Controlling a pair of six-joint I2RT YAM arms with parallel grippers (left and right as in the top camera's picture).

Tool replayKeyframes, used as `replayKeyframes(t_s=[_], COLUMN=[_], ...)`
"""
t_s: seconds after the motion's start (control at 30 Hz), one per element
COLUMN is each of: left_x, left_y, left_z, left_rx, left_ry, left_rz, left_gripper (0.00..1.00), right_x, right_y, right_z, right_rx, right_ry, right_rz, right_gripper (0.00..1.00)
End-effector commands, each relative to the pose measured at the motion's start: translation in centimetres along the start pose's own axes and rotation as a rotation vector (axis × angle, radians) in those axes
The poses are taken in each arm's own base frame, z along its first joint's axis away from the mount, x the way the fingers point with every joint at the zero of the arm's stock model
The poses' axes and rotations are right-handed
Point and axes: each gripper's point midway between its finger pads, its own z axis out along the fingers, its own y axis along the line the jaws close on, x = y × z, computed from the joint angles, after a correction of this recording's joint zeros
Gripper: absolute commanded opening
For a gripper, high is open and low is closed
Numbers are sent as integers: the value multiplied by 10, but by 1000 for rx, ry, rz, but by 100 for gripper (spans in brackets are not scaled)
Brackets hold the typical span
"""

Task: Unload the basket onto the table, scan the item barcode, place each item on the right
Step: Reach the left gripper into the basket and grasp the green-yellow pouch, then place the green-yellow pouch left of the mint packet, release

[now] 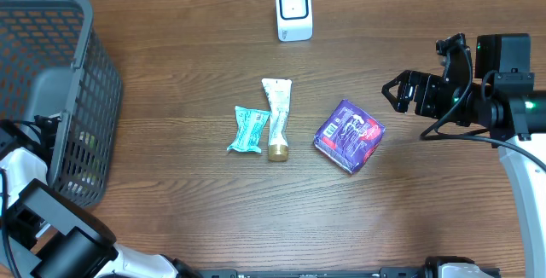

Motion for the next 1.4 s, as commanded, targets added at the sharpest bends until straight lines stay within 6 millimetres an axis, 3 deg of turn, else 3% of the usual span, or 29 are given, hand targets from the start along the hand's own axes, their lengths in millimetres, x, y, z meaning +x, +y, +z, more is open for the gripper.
replayKeyframes(t_s=[0.0, 0.13, 0.23, 0.3, 0.4, 0.43, 0.47, 0.5, 0.57, 0.6, 0.67, 0.73, 0.77, 0.83, 0.97, 1.07, 1.13, 1.27, 1.37], left_x=[12, -17, -55, -80, -123, -153, -166, -183, -195, -197, -192, -180, -169, -151, -110, -90, -79, -55, -27], left_y=[2, 17, 30, 32, 23, -1, -17, -43, -78, -109, -161, -202, -225, -248, -278, -280, -280, -304, -329], left_z=[17, 1, -30, -68, -143, -193, -220, -261, -309, -341, -372, -381, -379, -364, -300, -233, -178, -84, -36], left_rx=[-9, -55, -84, -91, -90, -30, 6, 49, 76, 93, 144, 199, 218, 222, 148, -10, -78, 21, 154], left_ry=[61, 0, -72, -102, -197, -302, -361, -450, -548, -605, -657, -652, -612, -517, -219, -44, 43, 163, 268], left_rz=[13, -21, -209, -274, -319, -274, -241, -182, -116, -49, 56, 132, 173, 196, 131, 120, 101, 69, 58], left_gripper=[4, 4, 4, 4, 5, 5, 5, 5, 5, 5, 6, 6, 4, 4, 4, 4, 4, 4, 4], right_x=[-7, -7, -9, -9, -9, -9, -9, -9, -8, -8, -8, -8, -8, -9, -8, -8, -8, -8, -8], right_y=[7, 7, 7, 7, 7, 7, 7, 7, 7, 7, 7, 7, 7, 7, 7, 7, 7, 7, 7], right_z=[-5, -5, -5, -5, -5, -5, -5, -5, -5, -5, -5, -5, -5, -5, -5, -5, -5, -5, -5], right_rx=[-12, -13, -14, -14, -14, -14, -14, -14, -14, -13, -14, -14, -14, -14, -14, -13, -13, -13, -12], right_ry=[-25, -26, -31, -31, -31, -31, -32, -31, -31, -31, -31, -31, -31, -31, -31, -31, -31, -31, -28], right_rz=[-19, -20, -23, -23, -23, -23, -23, -23, -23, -22, -23, -23, -23, -23, -23, -22, -22, -23, -21], right_gripper=[100, 100, 100, 100, 100, 100, 100, 100, 100, 100, 100, 100, 100, 100, 100, 100, 100, 100, 100])
